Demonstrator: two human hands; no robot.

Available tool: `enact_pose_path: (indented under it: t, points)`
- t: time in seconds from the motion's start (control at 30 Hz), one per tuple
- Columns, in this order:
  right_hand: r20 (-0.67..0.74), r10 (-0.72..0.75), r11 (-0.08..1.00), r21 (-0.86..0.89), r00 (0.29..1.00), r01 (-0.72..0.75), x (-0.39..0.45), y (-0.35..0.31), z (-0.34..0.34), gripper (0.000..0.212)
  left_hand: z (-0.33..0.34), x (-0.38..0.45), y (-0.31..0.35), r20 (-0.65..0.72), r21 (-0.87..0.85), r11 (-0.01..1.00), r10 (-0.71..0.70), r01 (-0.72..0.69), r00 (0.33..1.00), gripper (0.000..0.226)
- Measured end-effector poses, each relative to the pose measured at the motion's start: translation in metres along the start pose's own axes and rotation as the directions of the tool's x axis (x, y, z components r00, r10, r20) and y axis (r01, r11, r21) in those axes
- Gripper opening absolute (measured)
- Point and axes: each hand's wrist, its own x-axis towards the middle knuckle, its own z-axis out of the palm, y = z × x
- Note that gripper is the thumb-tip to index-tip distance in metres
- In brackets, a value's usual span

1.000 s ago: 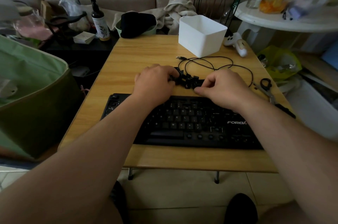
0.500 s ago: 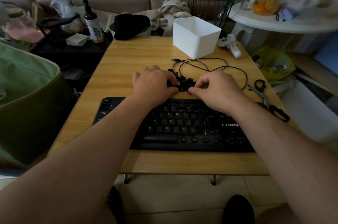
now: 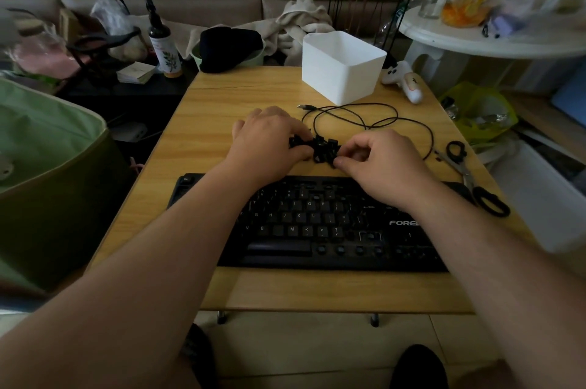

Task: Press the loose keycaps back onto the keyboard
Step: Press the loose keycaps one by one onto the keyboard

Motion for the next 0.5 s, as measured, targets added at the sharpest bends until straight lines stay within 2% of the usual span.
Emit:
enact_pose_path:
  t: [0.13, 0.2, 0.37, 0.5]
  points:
    - [-0.070, -0.115, 0.982, 0.144, 0.991, 0.124, -0.002, 0.000, 0.001, 0.034, -0.011, -0.011, 0.008, -0.004, -0.209, 0.976, 0.056, -0.056, 0.998, 0.023]
    - [-0.106, -0.190, 0.958, 0.196, 0.976, 0.208, -0.004, -0.004, 0.001, 0.040, -0.010, -0.019, 0.013, -0.008, -0.274, 0.958, 0.087, -0.086, 0.996, 0.026]
    - [-0.237, -0.291, 0.908, 0.236, 0.927, 0.346, -0.010, -0.009, 0.002, 0.031, -0.009, -0.032, 0.021, 0.048, -0.495, 0.869, 0.033, -0.005, 0.998, 0.018]
    - [-0.283, -0.306, 0.905, 0.210, 0.909, 0.370, -0.014, -0.011, 0.001, 0.036, -0.012, -0.036, 0.025, 0.111, -0.584, 0.810, 0.011, 0.056, 0.994, 0.026]
